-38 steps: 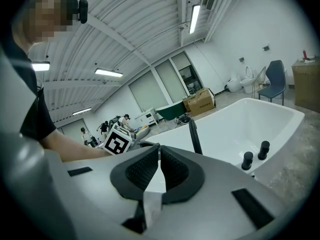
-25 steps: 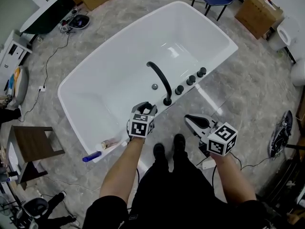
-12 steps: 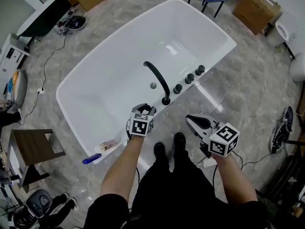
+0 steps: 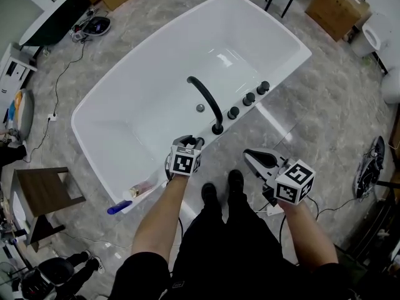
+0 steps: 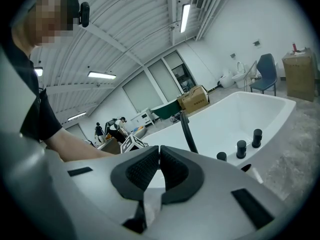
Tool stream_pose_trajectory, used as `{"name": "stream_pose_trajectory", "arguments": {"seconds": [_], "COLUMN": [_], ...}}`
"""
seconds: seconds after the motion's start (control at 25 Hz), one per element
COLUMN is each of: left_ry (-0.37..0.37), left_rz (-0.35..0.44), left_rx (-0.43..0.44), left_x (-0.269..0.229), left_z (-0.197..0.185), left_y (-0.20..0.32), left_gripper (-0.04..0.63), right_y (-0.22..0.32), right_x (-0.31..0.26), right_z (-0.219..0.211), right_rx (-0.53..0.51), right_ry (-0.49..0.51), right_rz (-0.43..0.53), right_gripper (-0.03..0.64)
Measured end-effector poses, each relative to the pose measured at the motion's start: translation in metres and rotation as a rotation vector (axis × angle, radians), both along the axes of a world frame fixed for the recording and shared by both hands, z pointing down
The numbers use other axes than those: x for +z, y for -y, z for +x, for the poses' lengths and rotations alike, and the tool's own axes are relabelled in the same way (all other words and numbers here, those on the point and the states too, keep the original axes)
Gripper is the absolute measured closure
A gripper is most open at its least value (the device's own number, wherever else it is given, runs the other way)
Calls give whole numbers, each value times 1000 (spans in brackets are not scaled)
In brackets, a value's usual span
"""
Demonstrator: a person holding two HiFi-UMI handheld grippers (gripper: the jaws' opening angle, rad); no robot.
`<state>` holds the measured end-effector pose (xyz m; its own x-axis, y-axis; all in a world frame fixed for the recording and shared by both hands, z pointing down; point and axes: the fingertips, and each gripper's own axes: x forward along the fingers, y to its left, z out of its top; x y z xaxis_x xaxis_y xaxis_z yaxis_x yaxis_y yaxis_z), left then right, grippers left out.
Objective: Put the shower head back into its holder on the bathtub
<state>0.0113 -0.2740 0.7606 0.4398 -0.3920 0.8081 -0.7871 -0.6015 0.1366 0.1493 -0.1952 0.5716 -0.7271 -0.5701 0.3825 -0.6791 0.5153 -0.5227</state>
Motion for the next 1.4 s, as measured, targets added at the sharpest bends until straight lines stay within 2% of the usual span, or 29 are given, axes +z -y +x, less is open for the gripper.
{"name": "stream_pose_trajectory", "arguments": {"seconds": [0.24, 0.44, 0.68, 1.08, 1.4], "left_ry": [3, 11, -3, -45, -66], "left_rz": [-26, -31, -3, 74, 191], "left_rx": [31, 30, 17, -2, -86], "left_x": [2, 1, -11, -49, -107], "left_z": [7, 4, 4, 8, 9], "left_y": [0, -2, 1, 5, 12], "left_gripper": [440, 370, 348, 348, 368], "right_y": [-1, 0, 5, 22, 47], "right_x": [1, -2, -8, -27, -62], "right_z": [4, 3, 4, -6, -5], "right_rx": [0, -11, -33, -91, -166], "right_ry": [-1, 5, 8, 38, 65], "right_rz": [-8, -1, 17, 61, 147], "right_gripper": [592, 592, 592, 592, 600]}}
